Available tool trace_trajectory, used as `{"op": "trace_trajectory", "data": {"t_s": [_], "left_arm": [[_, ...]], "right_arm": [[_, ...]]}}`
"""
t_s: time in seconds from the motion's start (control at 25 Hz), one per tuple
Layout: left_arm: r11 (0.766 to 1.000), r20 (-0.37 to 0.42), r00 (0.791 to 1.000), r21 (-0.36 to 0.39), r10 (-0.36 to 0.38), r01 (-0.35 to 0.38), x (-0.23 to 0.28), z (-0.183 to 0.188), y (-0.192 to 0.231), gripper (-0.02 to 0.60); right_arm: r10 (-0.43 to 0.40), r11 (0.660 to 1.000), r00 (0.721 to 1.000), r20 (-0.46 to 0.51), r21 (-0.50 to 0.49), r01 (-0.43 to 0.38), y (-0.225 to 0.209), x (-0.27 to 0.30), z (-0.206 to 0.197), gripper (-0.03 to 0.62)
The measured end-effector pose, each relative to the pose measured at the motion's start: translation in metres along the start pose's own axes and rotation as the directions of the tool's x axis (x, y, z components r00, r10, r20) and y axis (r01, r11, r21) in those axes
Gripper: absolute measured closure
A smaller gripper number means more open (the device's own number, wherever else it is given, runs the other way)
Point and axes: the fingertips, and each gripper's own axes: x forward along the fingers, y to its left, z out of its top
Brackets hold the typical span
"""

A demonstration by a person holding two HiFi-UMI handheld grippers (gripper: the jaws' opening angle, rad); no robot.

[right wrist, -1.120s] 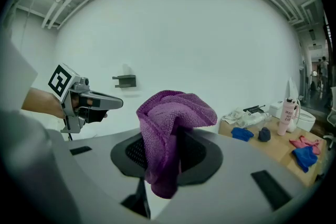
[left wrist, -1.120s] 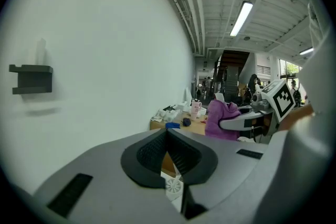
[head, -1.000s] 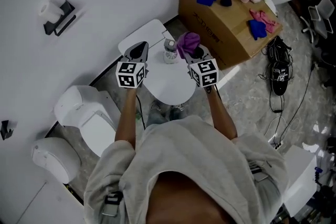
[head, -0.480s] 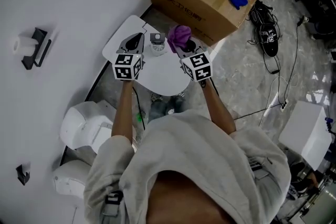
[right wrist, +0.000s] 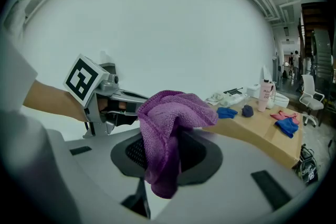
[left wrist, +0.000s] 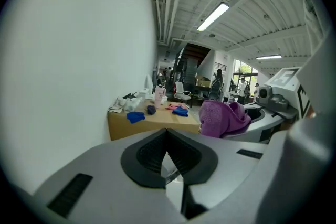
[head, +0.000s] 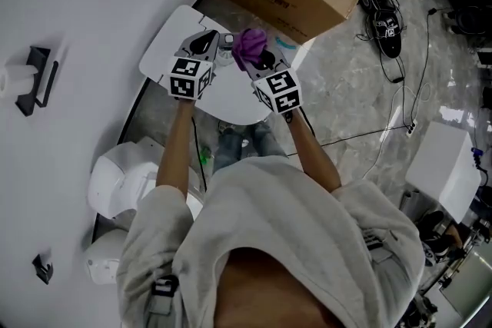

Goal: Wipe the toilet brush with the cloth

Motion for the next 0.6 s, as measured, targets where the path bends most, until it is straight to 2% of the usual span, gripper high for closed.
{"op": "trace_trajectory", "data": {"t_s": [0.2,0.6], "left_arm": [[0.999,-0.040,0.998,-0.012,-0.041,0.041,0.016,-0.015,-0.003,0.563],[0.998,-0.100,0.994,-0.043,-0.050,0.045,0.026,-0.047,-0.001,0.563]], "right_arm": [[0.022,1.000,0.999,-0.025,0.002,-0.022,0.008,0.010,-0.010,0.474],[0.081,0.996,0.994,-0.077,0.036,-0.078,0.022,0.027,-0.044,0.474]]}}
